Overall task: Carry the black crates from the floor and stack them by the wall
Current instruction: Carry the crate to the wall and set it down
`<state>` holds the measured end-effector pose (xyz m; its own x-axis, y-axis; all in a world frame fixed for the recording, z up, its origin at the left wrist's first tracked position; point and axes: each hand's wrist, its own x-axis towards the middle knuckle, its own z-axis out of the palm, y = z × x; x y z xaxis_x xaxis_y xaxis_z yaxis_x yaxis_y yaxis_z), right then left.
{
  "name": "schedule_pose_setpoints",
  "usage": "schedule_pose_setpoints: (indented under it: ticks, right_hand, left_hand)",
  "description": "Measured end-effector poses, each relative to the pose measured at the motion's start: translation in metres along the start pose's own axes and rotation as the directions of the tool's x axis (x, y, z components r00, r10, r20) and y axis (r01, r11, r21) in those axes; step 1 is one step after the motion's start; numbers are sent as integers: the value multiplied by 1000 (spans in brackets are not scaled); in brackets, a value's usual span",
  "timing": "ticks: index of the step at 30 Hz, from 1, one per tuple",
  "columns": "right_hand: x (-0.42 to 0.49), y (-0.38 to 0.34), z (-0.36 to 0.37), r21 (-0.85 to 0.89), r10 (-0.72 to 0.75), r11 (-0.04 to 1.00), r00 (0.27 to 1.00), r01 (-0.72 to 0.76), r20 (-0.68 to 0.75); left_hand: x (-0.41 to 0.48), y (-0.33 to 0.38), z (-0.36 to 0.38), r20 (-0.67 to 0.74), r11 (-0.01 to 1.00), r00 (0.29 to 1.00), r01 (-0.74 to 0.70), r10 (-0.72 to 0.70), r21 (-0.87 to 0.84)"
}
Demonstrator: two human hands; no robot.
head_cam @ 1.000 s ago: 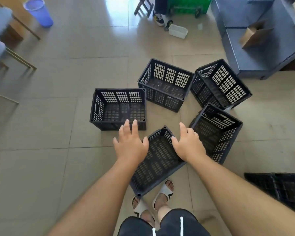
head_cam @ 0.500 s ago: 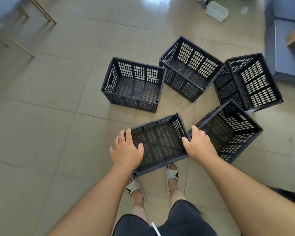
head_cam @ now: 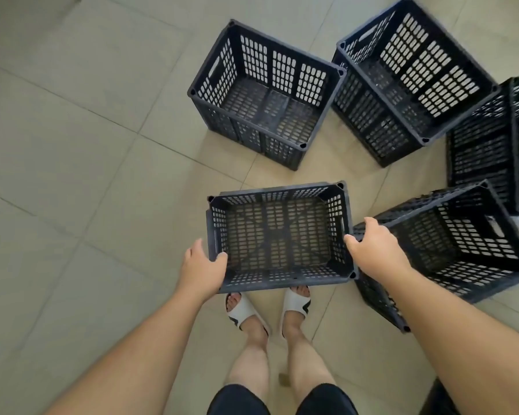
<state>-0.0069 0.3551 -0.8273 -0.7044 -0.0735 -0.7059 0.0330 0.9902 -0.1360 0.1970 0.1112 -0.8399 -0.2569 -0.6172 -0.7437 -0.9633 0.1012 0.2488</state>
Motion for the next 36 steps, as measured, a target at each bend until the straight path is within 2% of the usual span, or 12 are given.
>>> schedule_pose_setpoints:
  ticks: [4,7,11,14,19,28,33,36]
  right_hand:
    - [60,18,41,-27,35,999,999,-34,22]
    - [102,33,72,16,87,996,996,-88,20]
    - [148,48,106,151,186,971,982,-183,-6]
    - [176,52,127,210,204,959,978,-192,-41]
    - [217,51,151,273,213,945,973,-181,-92]
    - [255,55,173,369,303,885,953,-286,13]
    - [247,54,159,411,297,850,944,-330,144]
    - [228,50,147,426,270,846,947,-320,176]
  left_hand:
    - [58,-32,42,8,992,992,122,-122,-24]
    - [99,-54,74,30,983,984,176,-175,-56]
    - [145,-76,109,26,980,980,198,-197,-38]
    - [177,-87,125,-7,977,977,214,-214,-3]
    - [228,-99,141,-6,963,968,249,-251,-107]
    - [278,-99,158,53,868,948,310,-315,-388]
    - [277,-106,143,94,850,948,314,-304,-423]
    - [260,-106,121,79,850,953,297,-293,-435]
